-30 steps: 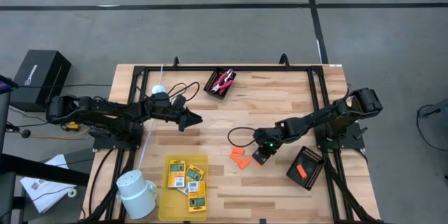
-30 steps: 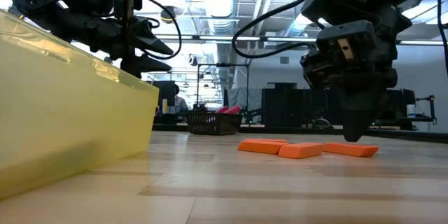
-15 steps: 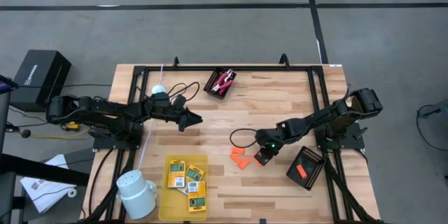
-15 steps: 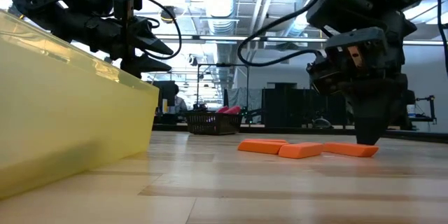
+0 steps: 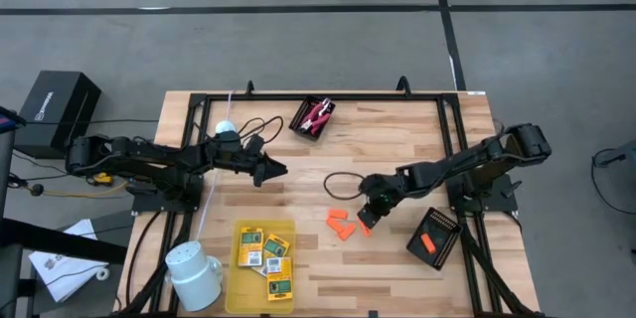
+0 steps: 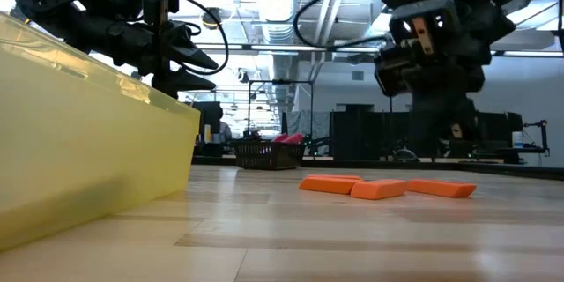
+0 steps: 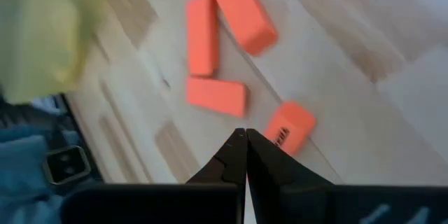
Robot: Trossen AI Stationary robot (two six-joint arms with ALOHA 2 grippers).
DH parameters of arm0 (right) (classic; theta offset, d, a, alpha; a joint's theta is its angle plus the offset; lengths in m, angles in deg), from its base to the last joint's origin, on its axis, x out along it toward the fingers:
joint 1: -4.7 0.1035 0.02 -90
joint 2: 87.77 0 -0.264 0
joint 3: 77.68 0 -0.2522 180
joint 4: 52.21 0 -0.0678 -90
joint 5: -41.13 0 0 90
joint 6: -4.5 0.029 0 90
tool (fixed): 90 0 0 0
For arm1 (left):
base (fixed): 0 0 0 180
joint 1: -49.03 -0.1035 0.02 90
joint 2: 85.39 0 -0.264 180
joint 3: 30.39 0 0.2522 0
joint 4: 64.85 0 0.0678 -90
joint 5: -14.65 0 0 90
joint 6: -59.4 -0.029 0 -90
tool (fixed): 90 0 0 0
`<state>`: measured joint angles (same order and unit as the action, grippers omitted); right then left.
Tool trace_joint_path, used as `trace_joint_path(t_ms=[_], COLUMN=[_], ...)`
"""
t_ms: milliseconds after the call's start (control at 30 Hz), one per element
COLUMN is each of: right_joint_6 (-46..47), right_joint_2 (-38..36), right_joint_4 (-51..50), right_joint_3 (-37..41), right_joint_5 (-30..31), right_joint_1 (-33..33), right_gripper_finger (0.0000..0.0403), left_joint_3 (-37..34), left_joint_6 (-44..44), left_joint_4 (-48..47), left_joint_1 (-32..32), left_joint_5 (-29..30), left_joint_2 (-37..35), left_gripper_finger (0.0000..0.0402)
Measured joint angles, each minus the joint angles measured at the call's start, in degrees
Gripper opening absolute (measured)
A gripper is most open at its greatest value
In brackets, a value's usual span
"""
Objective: Pick & Place School Supplies
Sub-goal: Put the orange eraser into the bottom black bin
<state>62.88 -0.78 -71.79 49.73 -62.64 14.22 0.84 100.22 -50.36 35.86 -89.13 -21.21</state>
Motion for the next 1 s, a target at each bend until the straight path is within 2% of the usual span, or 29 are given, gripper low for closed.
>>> trace_joint_path(t_ms=[167,400,1000], right_joint_6=[0.1,0.8,-2.0], right_joint_2=[4.3,8.8,8.7], right_joint_4=[0.3,6.3,2.8], right_joint_3=[0.0,-0.1,-0.2], right_joint_5=[-2.6,-4.5,-4.9], right_joint_1=[1.4,2.0,0.9], right_gripper_finger=[0.0000,0.0000,0.0000], left_joint_3=[0.0,0.0,0.0], left_joint_6=[0.0,0.0,0.0], left_joint_4=[0.0,-0.3,-0.4], left_joint_1=[0.0,0.0,0.0], left_joint_5=[0.0,0.0,0.0], left_joint_2=[0.0,0.0,0.0], left_gripper_finger=[0.0145,0.0145,0.0145])
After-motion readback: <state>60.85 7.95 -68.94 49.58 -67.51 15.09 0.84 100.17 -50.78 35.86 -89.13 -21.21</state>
